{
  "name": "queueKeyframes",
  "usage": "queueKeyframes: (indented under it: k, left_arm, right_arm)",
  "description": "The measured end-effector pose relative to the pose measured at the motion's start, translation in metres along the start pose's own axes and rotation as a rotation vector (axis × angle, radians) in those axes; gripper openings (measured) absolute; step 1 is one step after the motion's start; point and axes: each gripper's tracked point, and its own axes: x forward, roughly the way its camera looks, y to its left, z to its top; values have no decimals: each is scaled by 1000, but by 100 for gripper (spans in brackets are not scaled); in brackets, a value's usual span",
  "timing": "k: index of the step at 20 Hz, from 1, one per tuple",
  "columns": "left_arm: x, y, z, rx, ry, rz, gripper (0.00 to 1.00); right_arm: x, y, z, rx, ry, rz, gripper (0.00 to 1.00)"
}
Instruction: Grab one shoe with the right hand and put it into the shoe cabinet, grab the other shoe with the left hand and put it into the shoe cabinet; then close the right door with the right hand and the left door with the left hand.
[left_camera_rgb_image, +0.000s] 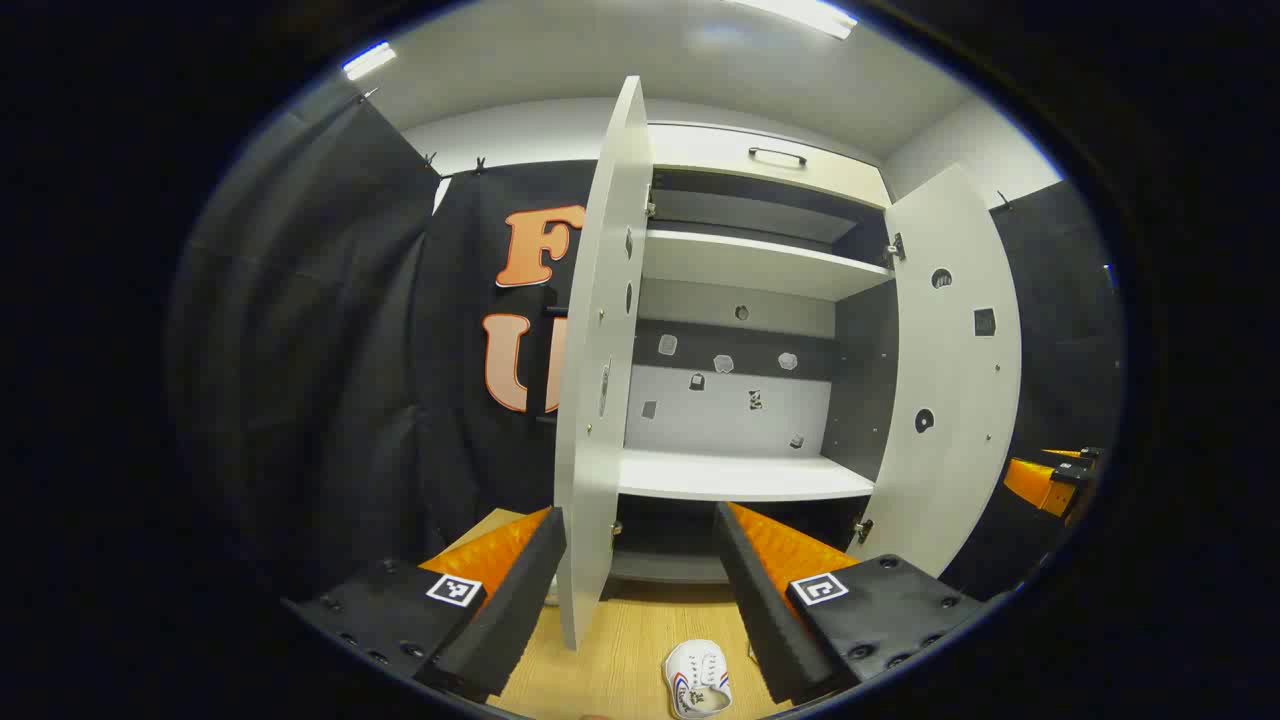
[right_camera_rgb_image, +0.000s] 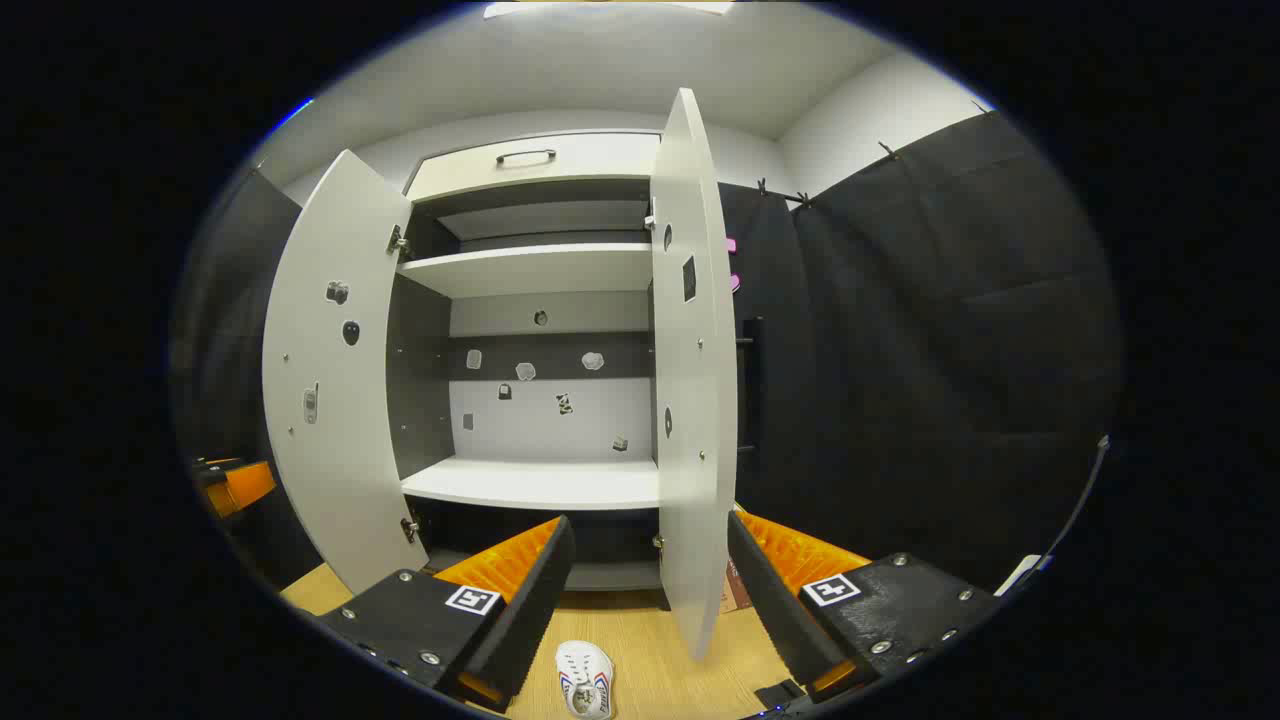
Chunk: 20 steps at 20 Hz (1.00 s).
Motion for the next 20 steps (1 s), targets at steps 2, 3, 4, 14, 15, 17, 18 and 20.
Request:
queueKeyframes:
  k: [2, 3, 4, 14, 15, 17, 18, 20]
  left_arm:
    - [1, 1, 2, 14, -8, 6, 96]
    - [0, 0, 3, 24, -10, 5, 96]
    - [0, -1, 3, 30, -10, 4, 96]
    - [-6, 2, 7, 29, -11, 17, 96]
    - [-7, 2, 6, 26, -11, 17, 99]
    - [-7, 3, 7, 24, -12, 19, 99]
    - [-8, 3, 7, 23, -12, 20, 99]
    - [-7, 3, 6, 23, -11, 20, 99]
  right_arm:
    - [-1, 0, 0, -6, 1, 0, 94]
    - [-1, 0, -1, -7, 3, 1, 94]
    - [-1, 1, -1, -7, 3, 2, 94]
    - [3, 11, -7, -4, 14, 32, 94]
    - [3, 13, -8, -6, 16, 35, 94]
    - [4, 15, -12, -12, 22, 40, 94]
    - [4, 16, -16, -15, 26, 43, 94]
    - [7, 18, -29, -20, 47, 48, 94]
